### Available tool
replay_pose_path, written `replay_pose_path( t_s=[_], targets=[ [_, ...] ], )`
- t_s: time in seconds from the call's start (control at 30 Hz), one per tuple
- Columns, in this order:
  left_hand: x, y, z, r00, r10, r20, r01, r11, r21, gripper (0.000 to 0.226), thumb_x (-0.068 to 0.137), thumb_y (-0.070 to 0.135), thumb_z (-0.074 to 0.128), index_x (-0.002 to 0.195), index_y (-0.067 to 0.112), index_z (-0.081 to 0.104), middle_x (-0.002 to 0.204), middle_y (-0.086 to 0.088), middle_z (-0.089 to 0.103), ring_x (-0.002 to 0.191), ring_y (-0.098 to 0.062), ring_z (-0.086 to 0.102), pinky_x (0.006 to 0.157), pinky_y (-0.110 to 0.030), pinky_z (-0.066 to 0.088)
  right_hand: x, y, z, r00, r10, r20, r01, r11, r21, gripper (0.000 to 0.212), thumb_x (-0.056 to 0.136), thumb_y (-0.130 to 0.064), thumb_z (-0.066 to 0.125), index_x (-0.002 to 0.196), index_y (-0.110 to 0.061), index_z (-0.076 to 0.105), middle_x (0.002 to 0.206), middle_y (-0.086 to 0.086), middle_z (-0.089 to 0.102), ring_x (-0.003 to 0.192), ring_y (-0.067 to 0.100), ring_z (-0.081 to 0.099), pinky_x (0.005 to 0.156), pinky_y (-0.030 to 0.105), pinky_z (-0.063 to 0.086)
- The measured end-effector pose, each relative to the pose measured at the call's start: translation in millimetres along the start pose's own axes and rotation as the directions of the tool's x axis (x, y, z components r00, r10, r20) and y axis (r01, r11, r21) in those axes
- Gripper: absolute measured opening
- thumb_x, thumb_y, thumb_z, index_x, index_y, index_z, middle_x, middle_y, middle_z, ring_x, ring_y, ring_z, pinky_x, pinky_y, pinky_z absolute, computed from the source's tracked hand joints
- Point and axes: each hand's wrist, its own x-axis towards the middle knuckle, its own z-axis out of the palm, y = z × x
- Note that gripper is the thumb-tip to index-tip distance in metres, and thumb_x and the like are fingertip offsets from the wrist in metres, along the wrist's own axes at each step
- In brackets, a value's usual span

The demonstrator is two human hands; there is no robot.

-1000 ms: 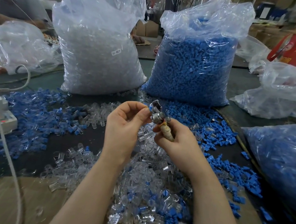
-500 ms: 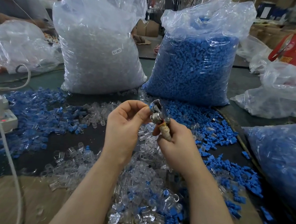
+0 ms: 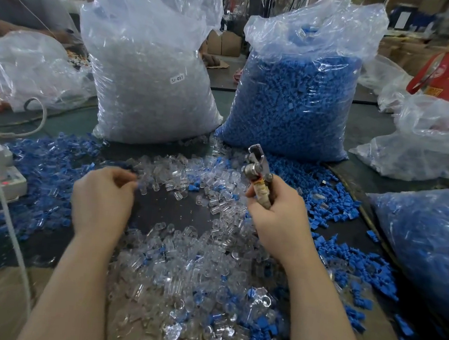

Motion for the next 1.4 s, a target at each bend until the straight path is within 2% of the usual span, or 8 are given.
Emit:
replay_pose_path(
  t_s=[0.2, 0.47, 0.57, 0.67, 0.8, 0.93, 1.2, 1.4],
  targets=[
    [4.3, -24.4, 2.4, 0.981, -0.189, -0.043, 0.194, 0.954, 0.228, 0.014, 0.090, 0.007, 0.066, 0.099, 0.010, 0.076, 0.103, -0.020, 0.069, 0.093, -0.038, 0.063, 0.075, -0.044, 0.052, 0.3, 1.4, -0.6, 1.000, -0.002, 0.027, 0.004, 0.997, -0.077, 0.016, 0.073, -0.036, 0.051, 0.078, -0.021, 0.054, 0.072, -0.008, 0.060, 0.057, 0.017, 0.049, 0.055, 0.041, 0.044],
    [2.4, -8.3, 1.4, 0.993, -0.107, 0.043, 0.087, 0.943, 0.321, 0.031, 0.090, 0.013, 0.065, 0.121, 0.010, 0.067, 0.120, -0.023, 0.059, 0.107, -0.042, 0.056, 0.086, -0.046, 0.047, 1.3, 6.7, -2.4, 1.000, -0.021, -0.001, 0.021, 0.991, -0.133, 0.005, 0.076, -0.030, 0.056, 0.076, -0.026, 0.054, 0.065, -0.012, 0.059, 0.058, 0.010, 0.053, 0.049, 0.030, 0.036],
    [-4.9, 15.0, 1.7, 0.989, 0.025, 0.147, -0.037, 0.996, 0.078, 0.016, 0.089, 0.023, 0.069, 0.103, 0.023, 0.074, 0.102, -0.001, 0.072, 0.093, -0.020, 0.064, 0.083, -0.035, 0.050, 1.8, 7.4, -3.0, 0.999, -0.030, 0.010, 0.032, 0.980, -0.194, 0.010, 0.082, -0.030, 0.059, 0.075, -0.030, 0.051, 0.063, -0.013, 0.058, 0.058, 0.009, 0.052, 0.049, 0.029, 0.032],
    [-20.7, 46.0, 6.6, 0.916, 0.092, 0.390, 0.031, 0.954, -0.298, 0.005, 0.089, 0.032, 0.069, 0.087, 0.030, 0.073, 0.078, 0.012, 0.073, 0.074, 0.001, 0.064, 0.064, -0.014, 0.044, 1.7, 6.5, -1.8, 0.999, -0.035, 0.039, 0.045, 0.954, -0.297, 0.008, 0.081, -0.032, 0.053, 0.076, -0.029, 0.047, 0.063, -0.009, 0.056, 0.058, 0.009, 0.050, 0.049, 0.029, 0.031],
    [-40.6, 73.7, 16.7, 0.753, 0.147, 0.641, 0.300, 0.790, -0.534, 0.028, 0.089, 0.046, 0.063, 0.087, 0.020, 0.074, 0.075, 0.006, 0.074, 0.061, -0.001, 0.062, 0.054, -0.015, 0.046, -0.1, 4.4, 0.2, 0.992, -0.067, 0.106, 0.106, 0.899, -0.426, 0.020, 0.080, -0.027, 0.056, 0.076, -0.030, 0.037, 0.067, -0.010, 0.048, 0.064, 0.019, 0.047, 0.051, 0.030, 0.027],
    [-49.1, 80.4, 20.9, 0.689, 0.184, 0.701, 0.373, 0.739, -0.561, 0.031, 0.091, 0.040, 0.064, 0.087, 0.011, 0.074, 0.075, -0.003, 0.074, 0.062, -0.008, 0.066, 0.057, -0.018, 0.053, -0.5, 0.4, 1.5, 0.987, -0.101, 0.126, 0.148, 0.880, -0.451, 0.027, 0.077, -0.023, 0.060, 0.077, -0.033, 0.034, 0.065, -0.012, 0.041, 0.066, 0.020, 0.045, 0.056, 0.032, 0.029],
    [-45.2, 77.1, 20.8, 0.818, 0.014, 0.575, 0.424, 0.660, -0.621, 0.021, 0.090, 0.022, 0.068, 0.083, 0.003, 0.073, 0.065, -0.007, 0.072, 0.054, -0.011, 0.066, 0.049, -0.021, 0.053, -0.8, 2.3, -1.8, 0.989, -0.087, 0.116, 0.138, 0.805, -0.576, 0.045, 0.078, -0.033, 0.064, 0.119, -0.036, 0.046, 0.096, -0.013, 0.040, 0.099, 0.016, 0.041, 0.101, 0.037, 0.028],
    [-46.6, 71.8, 28.8, 0.866, 0.132, 0.482, 0.172, 0.826, -0.537, 0.017, 0.090, 0.037, 0.067, 0.089, 0.022, 0.072, 0.076, 0.006, 0.075, 0.068, -0.004, 0.069, 0.060, -0.015, 0.051, 0.1, 2.4, -13.8, 0.985, 0.127, -0.120, -0.173, 0.800, -0.574, 0.022, 0.084, -0.026, 0.060, 0.103, -0.024, 0.048, 0.079, -0.005, 0.053, 0.070, 0.021, 0.050, 0.055, 0.030, 0.036]
  ],
)
